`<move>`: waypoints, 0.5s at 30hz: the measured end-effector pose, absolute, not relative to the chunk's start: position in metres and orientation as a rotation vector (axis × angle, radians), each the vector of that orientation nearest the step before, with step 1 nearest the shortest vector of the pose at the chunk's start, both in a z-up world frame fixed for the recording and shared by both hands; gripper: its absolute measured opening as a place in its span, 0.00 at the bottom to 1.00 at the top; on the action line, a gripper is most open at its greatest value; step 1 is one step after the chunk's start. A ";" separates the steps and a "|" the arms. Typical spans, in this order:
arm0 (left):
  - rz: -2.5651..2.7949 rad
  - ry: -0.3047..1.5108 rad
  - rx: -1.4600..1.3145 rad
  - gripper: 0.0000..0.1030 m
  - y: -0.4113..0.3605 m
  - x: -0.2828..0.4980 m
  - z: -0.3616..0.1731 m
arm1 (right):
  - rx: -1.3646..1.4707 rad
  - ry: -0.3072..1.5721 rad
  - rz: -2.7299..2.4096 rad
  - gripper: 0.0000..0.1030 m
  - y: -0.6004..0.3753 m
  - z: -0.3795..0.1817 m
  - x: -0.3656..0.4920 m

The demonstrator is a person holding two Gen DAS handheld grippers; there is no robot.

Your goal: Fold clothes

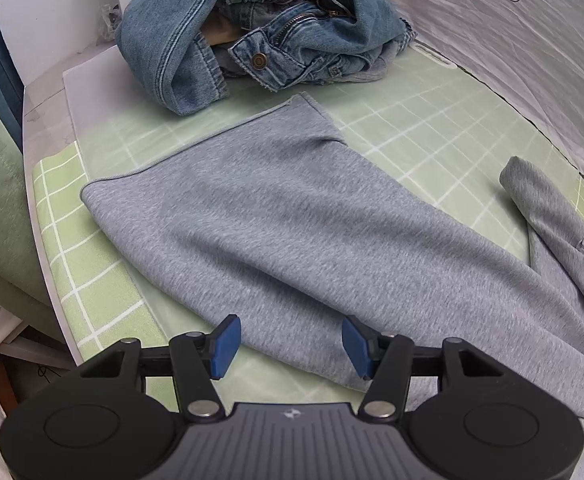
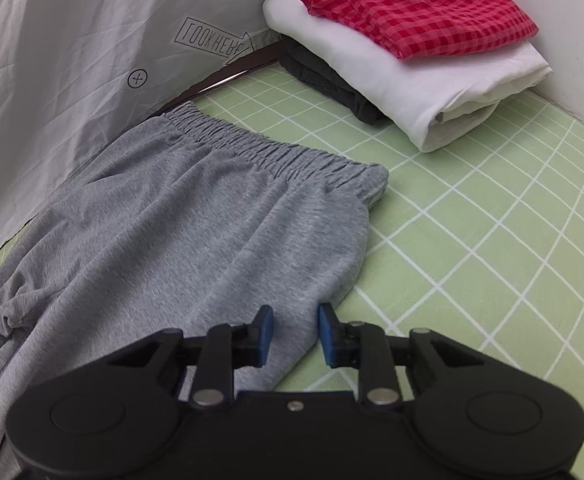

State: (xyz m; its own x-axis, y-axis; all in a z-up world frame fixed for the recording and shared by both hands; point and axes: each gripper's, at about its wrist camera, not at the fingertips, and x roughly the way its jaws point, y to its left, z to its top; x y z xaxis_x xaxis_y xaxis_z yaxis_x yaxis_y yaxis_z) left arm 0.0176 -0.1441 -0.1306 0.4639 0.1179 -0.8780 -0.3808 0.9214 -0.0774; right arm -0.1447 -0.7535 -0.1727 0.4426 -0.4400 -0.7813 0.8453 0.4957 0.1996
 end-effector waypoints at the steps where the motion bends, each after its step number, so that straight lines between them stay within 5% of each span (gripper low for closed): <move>1: 0.306 1.046 -0.274 0.55 -0.147 0.019 -0.130 | 0.647 0.729 -0.840 0.11 -0.754 -0.173 -0.147; 2: 0.301 1.045 -0.268 0.55 -0.150 0.020 -0.130 | 0.650 0.727 -0.834 0.03 -0.754 -0.174 -0.149; 15: 0.217 1.017 -0.198 0.56 -0.172 -0.002 -0.119 | 0.601 0.598 -0.926 0.01 -0.743 -0.140 -0.238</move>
